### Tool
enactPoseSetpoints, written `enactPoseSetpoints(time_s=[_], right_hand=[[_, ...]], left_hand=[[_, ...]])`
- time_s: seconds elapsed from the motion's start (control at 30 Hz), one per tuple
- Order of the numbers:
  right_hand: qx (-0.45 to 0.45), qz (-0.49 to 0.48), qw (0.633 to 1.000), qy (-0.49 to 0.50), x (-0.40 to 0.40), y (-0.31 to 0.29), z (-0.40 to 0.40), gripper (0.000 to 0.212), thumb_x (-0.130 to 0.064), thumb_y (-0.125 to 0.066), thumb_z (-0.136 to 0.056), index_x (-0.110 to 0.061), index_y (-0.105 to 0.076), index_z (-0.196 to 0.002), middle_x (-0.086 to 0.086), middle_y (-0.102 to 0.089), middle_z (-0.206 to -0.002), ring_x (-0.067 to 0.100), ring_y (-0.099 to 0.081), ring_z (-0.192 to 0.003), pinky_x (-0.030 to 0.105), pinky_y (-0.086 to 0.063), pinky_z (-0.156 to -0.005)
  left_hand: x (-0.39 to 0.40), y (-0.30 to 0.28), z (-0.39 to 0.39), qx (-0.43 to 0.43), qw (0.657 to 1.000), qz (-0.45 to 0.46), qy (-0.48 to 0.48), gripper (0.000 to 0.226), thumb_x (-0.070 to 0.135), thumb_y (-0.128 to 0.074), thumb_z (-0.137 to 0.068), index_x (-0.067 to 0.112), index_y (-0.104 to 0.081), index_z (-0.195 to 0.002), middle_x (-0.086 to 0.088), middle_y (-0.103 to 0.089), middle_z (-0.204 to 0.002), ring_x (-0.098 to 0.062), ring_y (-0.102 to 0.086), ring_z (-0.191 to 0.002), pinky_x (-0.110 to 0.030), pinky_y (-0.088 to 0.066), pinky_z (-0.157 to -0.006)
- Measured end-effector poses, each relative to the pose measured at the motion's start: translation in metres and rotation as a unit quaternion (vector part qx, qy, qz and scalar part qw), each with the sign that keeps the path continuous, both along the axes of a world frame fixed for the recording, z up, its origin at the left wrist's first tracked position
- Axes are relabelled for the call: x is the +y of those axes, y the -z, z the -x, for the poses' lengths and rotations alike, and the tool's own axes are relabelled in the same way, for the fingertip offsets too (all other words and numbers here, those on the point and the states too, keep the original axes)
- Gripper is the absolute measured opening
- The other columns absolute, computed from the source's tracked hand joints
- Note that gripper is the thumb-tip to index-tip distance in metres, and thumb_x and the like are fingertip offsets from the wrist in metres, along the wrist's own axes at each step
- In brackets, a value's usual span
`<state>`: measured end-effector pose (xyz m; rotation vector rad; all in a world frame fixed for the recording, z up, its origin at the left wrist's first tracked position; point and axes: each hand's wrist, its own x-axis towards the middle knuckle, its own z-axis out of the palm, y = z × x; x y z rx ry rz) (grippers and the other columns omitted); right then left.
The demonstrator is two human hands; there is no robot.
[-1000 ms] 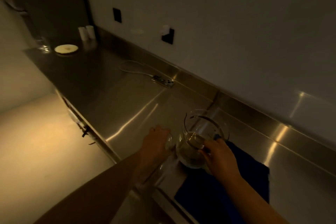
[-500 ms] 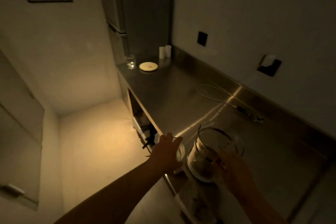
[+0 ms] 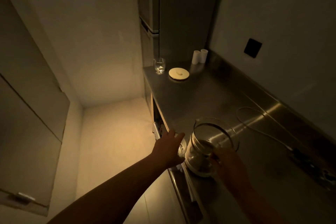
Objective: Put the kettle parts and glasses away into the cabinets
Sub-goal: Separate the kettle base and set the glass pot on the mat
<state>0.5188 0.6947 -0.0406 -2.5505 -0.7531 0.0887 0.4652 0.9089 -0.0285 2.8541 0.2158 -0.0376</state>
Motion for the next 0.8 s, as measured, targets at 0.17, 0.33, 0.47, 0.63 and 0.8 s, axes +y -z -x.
enactPoseSetpoints(time_s=[0.17,0.33,0.47,0.63,0.8], right_hand=[[0.007,0.011,1.000,-0.015,0.041,0.002,-0.064,0.014,-0.030,-0.060,-0.087,-0.030,-0.061,-0.101,-0.008,-0.056,-0.093,0.008,-0.054,-0.088,0.019,-0.045,-0.074],[-0.002,0.022,1.000,0.002,0.083,0.002,-0.115,0.012,-0.030,-0.063,-0.086,-0.032,-0.061,-0.098,-0.007,-0.057,-0.092,0.009,-0.052,-0.089,0.020,-0.043,-0.074],[-0.012,0.024,0.999,0.021,0.123,-0.004,-0.148,0.013,-0.026,-0.065,-0.085,-0.029,-0.062,-0.097,-0.007,-0.053,-0.091,0.011,-0.049,-0.090,0.025,-0.044,-0.076],[-0.001,0.021,0.998,0.065,0.178,0.002,-0.192,0.010,-0.024,-0.063,-0.086,-0.028,-0.062,-0.095,-0.013,-0.047,-0.095,0.012,-0.051,-0.097,0.035,-0.049,-0.084],[-0.011,0.003,0.993,0.114,0.229,0.004,-0.229,0.005,-0.025,-0.064,-0.084,-0.027,-0.063,-0.088,-0.010,-0.051,-0.095,0.013,-0.053,-0.095,0.039,-0.051,-0.081]], left_hand=[[0.034,0.005,-0.060,0.020,1.000,-0.004,-0.011,0.085,0.047,-0.072,-0.075,0.029,-0.026,-0.144,-0.005,-0.031,-0.146,-0.025,-0.032,-0.131,-0.036,-0.043,-0.097],[0.078,0.012,-0.113,0.023,1.000,0.011,-0.008,0.085,0.047,-0.073,-0.074,0.029,-0.028,-0.144,-0.004,-0.034,-0.142,-0.024,-0.033,-0.129,-0.035,-0.044,-0.095],[0.119,0.016,-0.158,0.025,0.999,0.007,0.021,0.083,0.046,-0.071,-0.075,0.028,-0.027,-0.143,-0.005,-0.034,-0.140,-0.023,-0.034,-0.127,-0.035,-0.044,-0.093],[0.182,0.021,-0.221,0.014,0.998,0.005,0.066,0.083,0.045,-0.070,-0.076,0.028,-0.026,-0.144,-0.005,-0.034,-0.139,-0.024,-0.035,-0.125,-0.036,-0.046,-0.091],[0.236,0.025,-0.274,0.023,0.995,-0.005,0.100,0.084,0.046,-0.069,-0.075,0.029,-0.026,-0.144,-0.006,-0.035,-0.136,-0.025,-0.036,-0.123,-0.036,-0.048,-0.089]])
